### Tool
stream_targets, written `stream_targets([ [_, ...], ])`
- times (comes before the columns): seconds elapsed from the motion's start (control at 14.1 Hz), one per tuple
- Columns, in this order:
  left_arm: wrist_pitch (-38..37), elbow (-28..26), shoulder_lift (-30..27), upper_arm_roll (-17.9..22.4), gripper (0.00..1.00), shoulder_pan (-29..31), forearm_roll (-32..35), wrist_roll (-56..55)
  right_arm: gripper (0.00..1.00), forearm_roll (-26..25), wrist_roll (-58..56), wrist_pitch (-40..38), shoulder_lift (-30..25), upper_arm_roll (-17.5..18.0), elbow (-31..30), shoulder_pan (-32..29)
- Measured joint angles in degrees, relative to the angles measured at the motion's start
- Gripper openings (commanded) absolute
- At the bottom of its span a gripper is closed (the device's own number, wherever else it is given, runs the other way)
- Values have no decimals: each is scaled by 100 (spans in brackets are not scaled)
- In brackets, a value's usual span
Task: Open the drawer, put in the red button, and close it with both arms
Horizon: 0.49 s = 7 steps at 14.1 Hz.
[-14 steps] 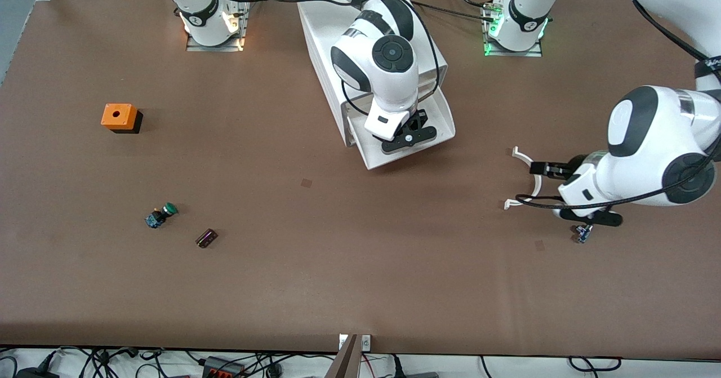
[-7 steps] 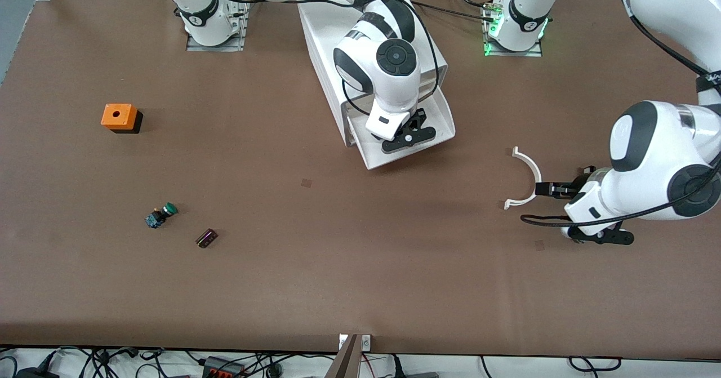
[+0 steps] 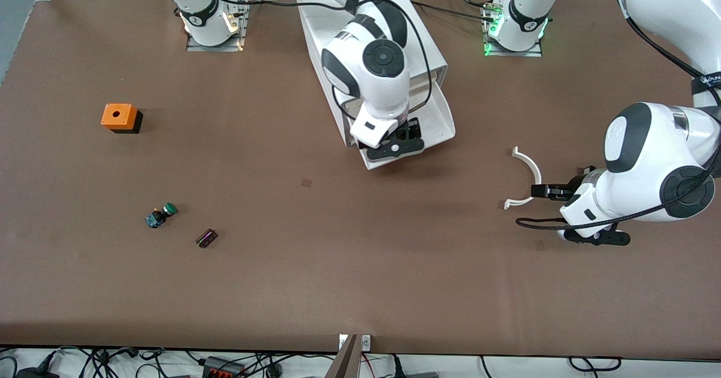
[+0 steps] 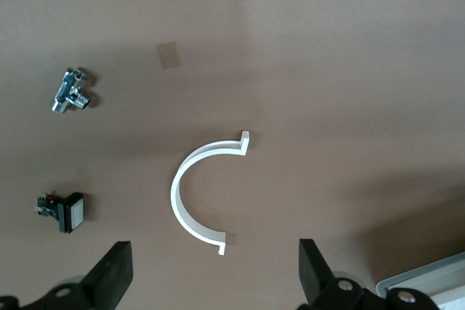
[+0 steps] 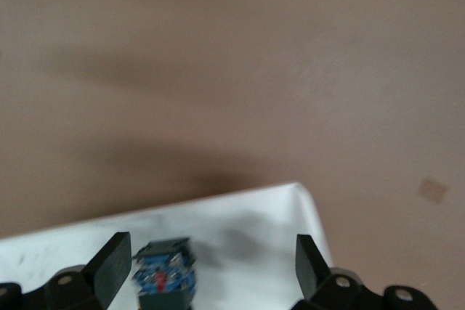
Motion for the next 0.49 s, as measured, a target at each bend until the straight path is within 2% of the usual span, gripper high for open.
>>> stream_targets([
  [0.14, -16, -44, 3, -69, 100, 1, -136, -468, 100, 0, 0, -60, -230, -352, 3, -120],
  [0.28, 222, -325, -1, -199, 100, -17, -455, -1016, 100, 0, -72, -367, -407, -666, 2, -273],
  [0.49, 1459, -1184, -106, -471, 100, -199, -526, -1751, 100, -30, -463, -884, -551, -902, 1, -719],
])
